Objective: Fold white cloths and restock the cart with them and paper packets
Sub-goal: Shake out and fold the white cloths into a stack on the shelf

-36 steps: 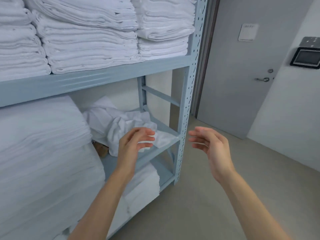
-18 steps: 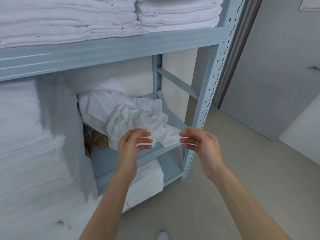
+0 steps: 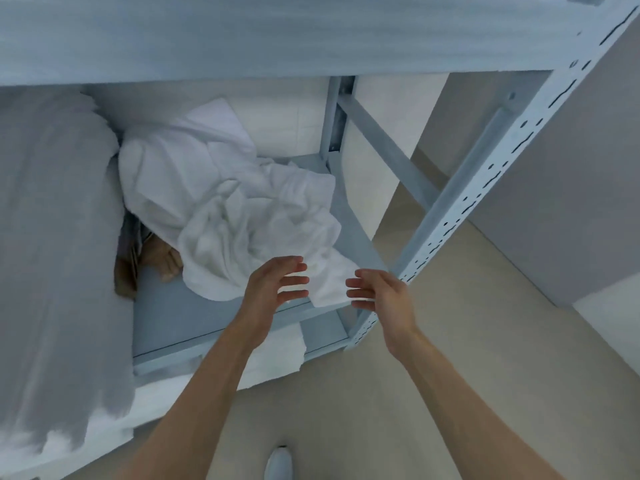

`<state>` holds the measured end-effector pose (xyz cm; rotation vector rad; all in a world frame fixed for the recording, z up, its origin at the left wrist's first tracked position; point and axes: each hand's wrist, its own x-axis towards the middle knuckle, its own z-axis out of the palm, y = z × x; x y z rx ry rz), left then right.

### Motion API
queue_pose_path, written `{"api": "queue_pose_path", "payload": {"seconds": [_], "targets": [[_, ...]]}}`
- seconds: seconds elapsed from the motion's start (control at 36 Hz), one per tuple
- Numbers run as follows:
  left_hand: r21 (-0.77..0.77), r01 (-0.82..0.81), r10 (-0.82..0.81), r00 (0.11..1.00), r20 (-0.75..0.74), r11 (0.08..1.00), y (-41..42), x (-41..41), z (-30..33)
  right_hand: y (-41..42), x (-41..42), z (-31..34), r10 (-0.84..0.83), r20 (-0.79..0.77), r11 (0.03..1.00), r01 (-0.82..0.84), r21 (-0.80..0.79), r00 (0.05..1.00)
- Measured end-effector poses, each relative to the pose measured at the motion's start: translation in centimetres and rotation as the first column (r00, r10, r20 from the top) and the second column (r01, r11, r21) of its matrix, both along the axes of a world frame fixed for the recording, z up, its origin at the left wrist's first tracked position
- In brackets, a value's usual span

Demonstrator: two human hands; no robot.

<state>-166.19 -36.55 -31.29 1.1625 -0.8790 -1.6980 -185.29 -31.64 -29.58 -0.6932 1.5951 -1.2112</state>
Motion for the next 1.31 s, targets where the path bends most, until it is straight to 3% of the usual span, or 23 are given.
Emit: {"api": "queue_pose_path", "payload": {"seconds": [0.17,0.25,0.39,0.53,0.61,0.72,0.83,0.94,1.06,1.19,1.31], "targets": [[0.151,-0.058,0.049,0.997,0.061,0.987,-1.8,-1.6,-4.1,-4.7,-0.5,-5.8,0.263,-0.032,0.951,-0.254,0.174,0.964],[0.252,-0.100,0.083,0.994,0.078,0.963,-1.3,-2.3,-5.5,-6.5,-1.1,-8.2,0.414,0.002,0.870,-0.396,0.294,0.910],[0.305,-0.128,0.109,0.991,0.078,0.944,0.6,-2.1,-6.7,-9.6,-2.2,-10.5,0.617,-0.136,0.768,-0.556,0.316,0.775],[0.330,-0.275,0.262,0.961,0.085,0.903,2.2,-2.0,-6.7,-12.2,-2.8,-12.3,0.749,-0.095,0.643,-0.685,0.343,0.656],[0.336,-0.331,0.321,0.943,0.086,0.882,3.1,-2.4,-6.6,-12.3,-2.4,-13.0,0.756,0.024,0.594,-0.701,0.395,0.654],[0.324,-0.370,0.371,0.927,0.063,0.870,4.4,-2.8,-6.6,-12.0,-1.8,-13.9,0.681,0.012,0.677,-0.636,0.370,0.732],[0.315,-0.401,0.399,0.914,0.075,0.860,4.8,-3.4,-6.1,-12.1,-1.5,-12.4,0.538,-0.090,0.836,-0.517,0.182,0.838],[0.320,-0.399,0.410,0.911,0.034,0.860,4.2,-5.1,-5.4,-12.9,-1.8,-7.5,0.327,0.113,0.944,-0.331,0.016,0.938],[0.359,-0.408,0.484,0.862,-0.150,0.839,2.7,-7.6,-5.0,-12.3,-3.4,-1.9,0.310,0.322,0.951,-0.286,-0.120,0.894],[0.396,-0.395,0.528,0.786,-0.322,0.829,-0.2,-10.8,-3.5,-7.9,-5.9,1.6,0.379,0.355,0.918,-0.298,-0.261,0.855],[0.385,-0.426,0.550,0.775,-0.312,0.819,-1.8,-13.2,-2.3,-3.9,-7.5,-0.1,0.377,0.363,0.922,-0.310,-0.231,0.852]]}}
